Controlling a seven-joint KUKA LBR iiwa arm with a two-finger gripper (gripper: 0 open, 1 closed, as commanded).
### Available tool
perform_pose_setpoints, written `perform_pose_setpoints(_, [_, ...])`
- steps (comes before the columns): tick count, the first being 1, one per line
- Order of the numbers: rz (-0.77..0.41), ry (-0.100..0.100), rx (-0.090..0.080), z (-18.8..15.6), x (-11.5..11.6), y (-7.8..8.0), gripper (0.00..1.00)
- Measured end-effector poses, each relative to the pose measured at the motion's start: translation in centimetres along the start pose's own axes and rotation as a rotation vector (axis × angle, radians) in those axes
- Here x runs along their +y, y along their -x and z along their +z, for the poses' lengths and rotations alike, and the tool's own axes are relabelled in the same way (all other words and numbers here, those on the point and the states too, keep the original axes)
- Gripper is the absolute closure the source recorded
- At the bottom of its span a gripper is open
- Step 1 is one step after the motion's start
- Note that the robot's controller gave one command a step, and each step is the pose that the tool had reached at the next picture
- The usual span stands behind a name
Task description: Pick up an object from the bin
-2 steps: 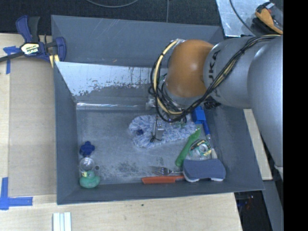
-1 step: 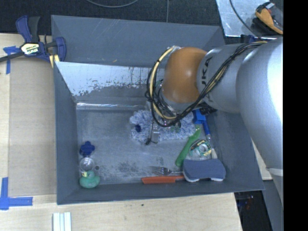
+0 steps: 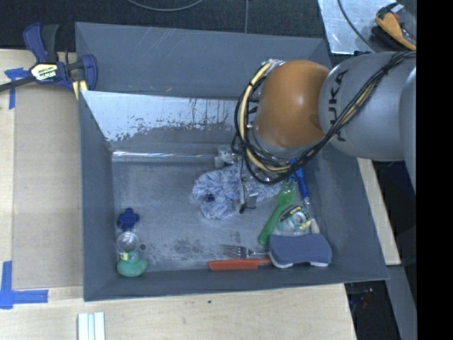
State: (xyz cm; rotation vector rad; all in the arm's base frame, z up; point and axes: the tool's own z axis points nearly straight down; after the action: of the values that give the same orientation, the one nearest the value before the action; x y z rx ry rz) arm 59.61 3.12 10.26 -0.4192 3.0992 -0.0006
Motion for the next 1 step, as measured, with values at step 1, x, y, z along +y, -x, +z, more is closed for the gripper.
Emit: perform_pose_setpoints(1, [0.008,0.001,-0.003,3.13,0.17,-0.32,0.0])
